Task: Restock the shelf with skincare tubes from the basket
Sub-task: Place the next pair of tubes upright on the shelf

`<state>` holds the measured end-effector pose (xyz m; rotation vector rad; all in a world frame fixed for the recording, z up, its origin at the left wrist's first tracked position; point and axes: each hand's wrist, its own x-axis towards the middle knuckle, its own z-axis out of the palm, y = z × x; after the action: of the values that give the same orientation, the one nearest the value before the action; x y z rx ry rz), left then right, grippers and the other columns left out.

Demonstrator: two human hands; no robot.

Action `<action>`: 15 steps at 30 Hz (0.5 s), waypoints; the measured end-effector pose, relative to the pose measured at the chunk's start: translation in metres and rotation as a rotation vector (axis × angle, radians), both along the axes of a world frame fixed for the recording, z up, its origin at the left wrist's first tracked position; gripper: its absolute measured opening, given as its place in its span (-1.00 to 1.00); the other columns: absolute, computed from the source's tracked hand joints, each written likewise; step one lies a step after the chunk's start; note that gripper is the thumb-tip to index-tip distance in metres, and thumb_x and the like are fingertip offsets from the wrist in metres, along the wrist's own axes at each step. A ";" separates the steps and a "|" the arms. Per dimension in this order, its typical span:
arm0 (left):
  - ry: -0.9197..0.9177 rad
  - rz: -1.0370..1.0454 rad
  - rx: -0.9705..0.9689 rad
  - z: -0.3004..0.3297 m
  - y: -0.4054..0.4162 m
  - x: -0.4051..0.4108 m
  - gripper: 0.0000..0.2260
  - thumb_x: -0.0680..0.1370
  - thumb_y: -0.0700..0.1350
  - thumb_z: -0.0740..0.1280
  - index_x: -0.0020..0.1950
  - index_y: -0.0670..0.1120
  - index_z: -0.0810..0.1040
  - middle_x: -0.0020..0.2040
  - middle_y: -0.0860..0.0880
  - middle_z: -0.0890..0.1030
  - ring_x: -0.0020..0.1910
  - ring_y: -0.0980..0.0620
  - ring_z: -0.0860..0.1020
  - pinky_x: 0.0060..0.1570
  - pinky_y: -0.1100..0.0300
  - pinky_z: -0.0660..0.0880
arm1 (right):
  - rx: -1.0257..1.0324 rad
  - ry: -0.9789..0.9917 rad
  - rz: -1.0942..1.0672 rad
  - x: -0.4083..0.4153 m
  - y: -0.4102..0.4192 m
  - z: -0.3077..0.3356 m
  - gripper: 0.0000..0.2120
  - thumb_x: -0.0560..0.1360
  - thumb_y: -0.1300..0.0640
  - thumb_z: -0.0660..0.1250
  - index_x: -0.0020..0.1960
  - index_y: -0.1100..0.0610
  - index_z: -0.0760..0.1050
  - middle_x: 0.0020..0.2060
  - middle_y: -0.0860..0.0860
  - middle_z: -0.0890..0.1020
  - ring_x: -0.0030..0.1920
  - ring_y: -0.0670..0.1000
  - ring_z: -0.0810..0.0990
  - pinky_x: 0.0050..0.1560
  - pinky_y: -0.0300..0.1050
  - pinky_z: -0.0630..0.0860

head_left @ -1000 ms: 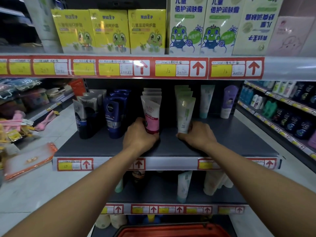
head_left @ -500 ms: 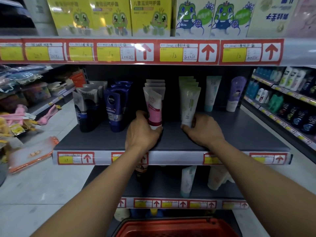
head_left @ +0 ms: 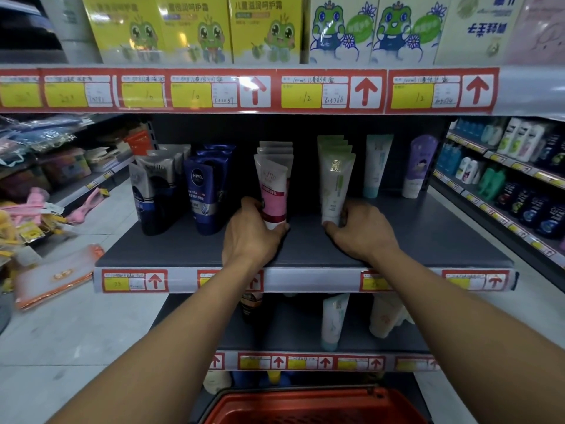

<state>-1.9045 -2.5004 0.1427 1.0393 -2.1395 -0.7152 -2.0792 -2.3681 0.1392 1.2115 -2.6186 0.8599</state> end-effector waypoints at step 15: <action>0.026 0.009 -0.011 -0.001 0.001 0.000 -0.41 0.43 0.12 0.59 0.32 -0.09 0.44 0.19 -0.09 0.64 0.12 -0.14 0.63 -0.05 0.13 0.48 | 0.025 0.000 -0.014 0.000 0.000 0.001 -0.64 0.47 -0.19 0.34 0.11 0.04 0.52 0.04 0.06 0.62 0.02 0.17 0.62 -0.03 0.02 0.59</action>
<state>-1.9047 -2.4991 0.1413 1.0280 -2.1130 -0.7083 -2.0789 -2.3684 0.1400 1.1982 -2.6424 0.8274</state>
